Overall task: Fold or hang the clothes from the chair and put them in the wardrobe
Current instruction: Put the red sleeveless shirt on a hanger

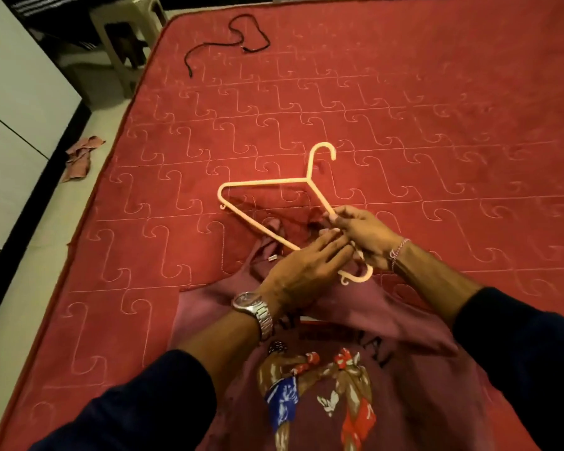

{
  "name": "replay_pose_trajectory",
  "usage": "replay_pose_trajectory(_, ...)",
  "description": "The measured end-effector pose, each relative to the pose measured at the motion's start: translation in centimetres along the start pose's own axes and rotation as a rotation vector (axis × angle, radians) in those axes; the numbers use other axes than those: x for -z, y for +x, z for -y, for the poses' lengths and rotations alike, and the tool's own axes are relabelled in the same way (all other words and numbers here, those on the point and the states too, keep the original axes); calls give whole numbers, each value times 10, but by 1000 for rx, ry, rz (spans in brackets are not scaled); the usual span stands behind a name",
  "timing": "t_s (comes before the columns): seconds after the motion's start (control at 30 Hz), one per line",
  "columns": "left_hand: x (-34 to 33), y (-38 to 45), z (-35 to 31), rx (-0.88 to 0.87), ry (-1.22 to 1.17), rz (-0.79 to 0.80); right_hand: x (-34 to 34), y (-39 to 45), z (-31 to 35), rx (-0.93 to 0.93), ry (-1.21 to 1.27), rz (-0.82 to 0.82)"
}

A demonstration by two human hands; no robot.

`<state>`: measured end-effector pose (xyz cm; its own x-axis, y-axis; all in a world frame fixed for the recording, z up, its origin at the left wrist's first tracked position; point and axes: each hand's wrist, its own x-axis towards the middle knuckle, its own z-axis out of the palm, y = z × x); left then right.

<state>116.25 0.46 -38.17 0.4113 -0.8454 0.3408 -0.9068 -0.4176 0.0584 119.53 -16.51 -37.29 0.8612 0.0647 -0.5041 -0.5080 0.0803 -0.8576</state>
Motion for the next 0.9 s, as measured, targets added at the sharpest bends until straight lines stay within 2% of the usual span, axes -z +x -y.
replay_pose_trajectory(0.07,-3,-6,-8,60,15,-166,20,-7,-2,103,-98,-107)
replay_pose_trajectory(0.13,-5,-15,-4,278,70,-265,43,-12,-5,209,-192,-202)
replay_pose_trajectory(0.23,-9,-28,23,794,120,-170,83,-18,-14,255,-222,-258)
replay_pose_trajectory(0.3,-10,-31,40,1081,-4,-26,107,-24,-19,223,-216,-262)
replay_pose_trajectory(0.37,-12,-29,53,1268,-204,11,128,-32,-22,188,-249,-238)
replay_pose_trajectory(0.43,-12,-27,63,1278,-277,-1,141,-40,-22,161,-282,-186)
replay_pose_trajectory(0.57,-11,-26,74,1172,-190,9,153,-53,-14,102,-292,-124)
replay_pose_trajectory(0.67,-5,-24,81,1260,-261,-64,159,-57,-11,53,-277,-57)
replay_pose_trajectory(0.73,2,-22,81,1342,-489,-166,160,-59,-9,12,-285,-17)
replay_pose_trajectory(0.83,13,-18,75,1459,-1037,-394,155,-65,-4,-33,-317,39)
replay_pose_trajectory(0.9,19,-13,74,1529,-1244,-485,153,-68,-2,-54,-341,61)
